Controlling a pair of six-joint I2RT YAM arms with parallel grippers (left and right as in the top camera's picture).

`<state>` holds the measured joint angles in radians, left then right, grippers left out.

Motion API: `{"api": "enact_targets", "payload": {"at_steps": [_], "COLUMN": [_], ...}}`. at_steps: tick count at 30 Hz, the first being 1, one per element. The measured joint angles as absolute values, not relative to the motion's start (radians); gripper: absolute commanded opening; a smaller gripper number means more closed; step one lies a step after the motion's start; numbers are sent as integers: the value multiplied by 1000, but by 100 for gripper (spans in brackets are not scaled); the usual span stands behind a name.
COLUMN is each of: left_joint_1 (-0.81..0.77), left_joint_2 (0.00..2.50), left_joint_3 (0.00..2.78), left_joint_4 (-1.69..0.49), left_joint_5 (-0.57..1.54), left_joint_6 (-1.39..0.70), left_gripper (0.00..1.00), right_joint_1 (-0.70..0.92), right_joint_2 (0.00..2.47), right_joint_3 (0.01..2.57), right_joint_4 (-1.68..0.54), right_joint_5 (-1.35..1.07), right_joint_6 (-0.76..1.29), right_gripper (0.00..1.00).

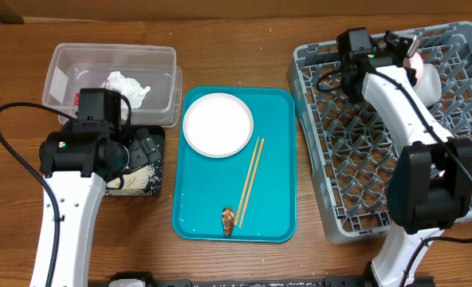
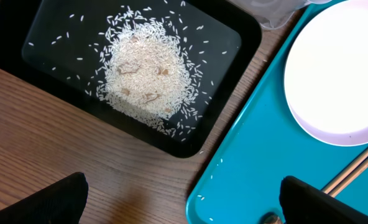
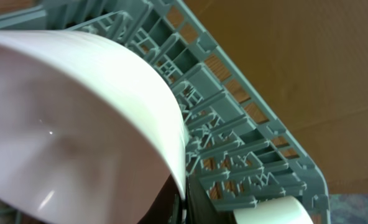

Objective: Sort waste into correct bins and load items into the dishwasher
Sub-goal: 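Carry the pink bowl into the dish rack and release it, then reach the right gripper to the chopsticks and grasp one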

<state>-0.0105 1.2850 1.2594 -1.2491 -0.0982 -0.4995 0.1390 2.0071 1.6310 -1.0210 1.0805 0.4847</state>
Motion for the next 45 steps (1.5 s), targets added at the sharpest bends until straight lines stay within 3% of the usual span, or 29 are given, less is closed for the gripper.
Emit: {"api": "enact_targets", "payload": {"at_steps": [9, 16, 26, 34, 40, 45], "left_joint_1": [-10, -10, -10, -10, -10, -10], "left_joint_2": [1285, 1285, 1285, 1285, 1285, 1285], "left_joint_3": [1259, 1259, 1259, 1259, 1259, 1259], "left_joint_4": [-1248, -1248, -1249, -1246, -1245, -1245], "left_joint_5": [-98, -98, -98, -98, -98, -98], "left_joint_6": [-500, -500, -500, -500, -500, -500], "left_gripper": [100, 100, 100, 100, 100, 100], "right_joint_1": [199, 226, 242, 242, 268, 370], "right_joint_2": [2007, 2008, 1921, 1665, 1652, 1653], "right_joint_3": [1633, 1631, 1628, 1630, 1623, 1588], "right_joint_4": [-1139, -1222, -1292, -1303, -1324, -1296], "right_joint_5": [991, 796, 648, 246, -94, -183], "right_joint_6": [590, 608, 604, 455, 392, 384], "right_gripper": [5, 28, 38, 48, 52, 53]}}
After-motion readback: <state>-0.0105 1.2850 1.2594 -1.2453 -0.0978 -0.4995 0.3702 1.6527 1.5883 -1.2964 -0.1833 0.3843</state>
